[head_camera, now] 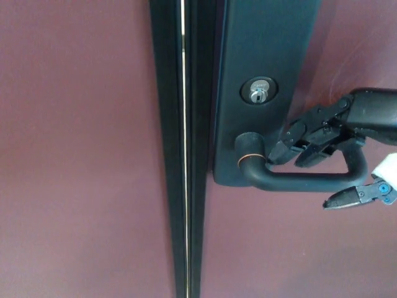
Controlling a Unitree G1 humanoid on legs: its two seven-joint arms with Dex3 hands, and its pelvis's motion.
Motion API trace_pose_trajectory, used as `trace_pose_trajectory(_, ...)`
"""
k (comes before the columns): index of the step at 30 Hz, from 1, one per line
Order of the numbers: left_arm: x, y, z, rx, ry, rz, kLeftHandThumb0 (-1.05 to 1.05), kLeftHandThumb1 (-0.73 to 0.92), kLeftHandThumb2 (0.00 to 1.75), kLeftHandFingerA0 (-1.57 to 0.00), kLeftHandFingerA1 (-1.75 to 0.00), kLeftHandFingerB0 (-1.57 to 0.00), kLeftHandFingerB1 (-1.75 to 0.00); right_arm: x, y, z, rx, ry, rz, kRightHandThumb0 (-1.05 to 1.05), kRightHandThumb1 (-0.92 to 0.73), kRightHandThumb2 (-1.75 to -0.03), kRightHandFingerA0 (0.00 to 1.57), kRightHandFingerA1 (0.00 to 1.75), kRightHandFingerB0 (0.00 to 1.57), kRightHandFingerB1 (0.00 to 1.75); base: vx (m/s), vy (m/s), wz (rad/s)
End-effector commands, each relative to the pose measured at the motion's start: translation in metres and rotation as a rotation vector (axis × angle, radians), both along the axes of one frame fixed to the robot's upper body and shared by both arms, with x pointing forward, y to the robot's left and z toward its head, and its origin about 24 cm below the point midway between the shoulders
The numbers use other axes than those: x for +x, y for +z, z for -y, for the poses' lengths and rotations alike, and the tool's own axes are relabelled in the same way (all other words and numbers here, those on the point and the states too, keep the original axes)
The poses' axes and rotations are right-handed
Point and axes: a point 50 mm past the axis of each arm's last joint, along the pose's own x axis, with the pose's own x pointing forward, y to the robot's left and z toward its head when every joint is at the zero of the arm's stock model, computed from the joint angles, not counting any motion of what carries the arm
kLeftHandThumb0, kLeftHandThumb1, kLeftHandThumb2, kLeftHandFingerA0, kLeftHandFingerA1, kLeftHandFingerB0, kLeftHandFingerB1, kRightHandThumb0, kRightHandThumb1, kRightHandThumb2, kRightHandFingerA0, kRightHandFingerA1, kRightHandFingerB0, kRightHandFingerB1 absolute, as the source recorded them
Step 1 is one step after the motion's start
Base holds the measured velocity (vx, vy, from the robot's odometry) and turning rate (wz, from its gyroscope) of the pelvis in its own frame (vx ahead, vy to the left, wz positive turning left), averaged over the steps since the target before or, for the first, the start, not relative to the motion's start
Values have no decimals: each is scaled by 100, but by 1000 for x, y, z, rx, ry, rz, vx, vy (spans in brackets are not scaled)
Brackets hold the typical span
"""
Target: The robot walks towards the door handle and put its right hand on it and twist the handle
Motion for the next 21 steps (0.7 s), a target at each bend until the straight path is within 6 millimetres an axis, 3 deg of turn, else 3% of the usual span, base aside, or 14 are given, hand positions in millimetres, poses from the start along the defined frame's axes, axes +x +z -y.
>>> trace_pose_trajectory(1, -8, -1, -2, 18, -6, -29, -37, 60, 58, -64, -45, -47, -38, 2, -6, 15, -38, -73, -43, -42, -53, -56, 41, 39, 41, 36, 0, 0, 0)
trace_pose_trajectory(15, -9, -2, -1, 11, 3, -36, -36, 60, 58, -66, -46, -48, -38, -4, -21, 9, -52, -68, -61, -41, -53, -56, 41, 39, 40, 36, 0, 0, 0)
trace_pose_trajectory(17, -7, -1, -1, 17, -2, -34, -36, 60, 58, -65, -45, -48, -38, -3, -34, 7, -83, -60, -74, -43, -53, -56, 42, 39, 41, 35, 0, 0, 0)
trace_pose_trajectory(21, -6, -1, -2, 11, 8, -32, -36, 60, 58, -65, -45, -48, -38, -2, -40, 7, -109, -60, -84, -43, -53, -56, 42, 39, 41, 35, 0, 0, 0)
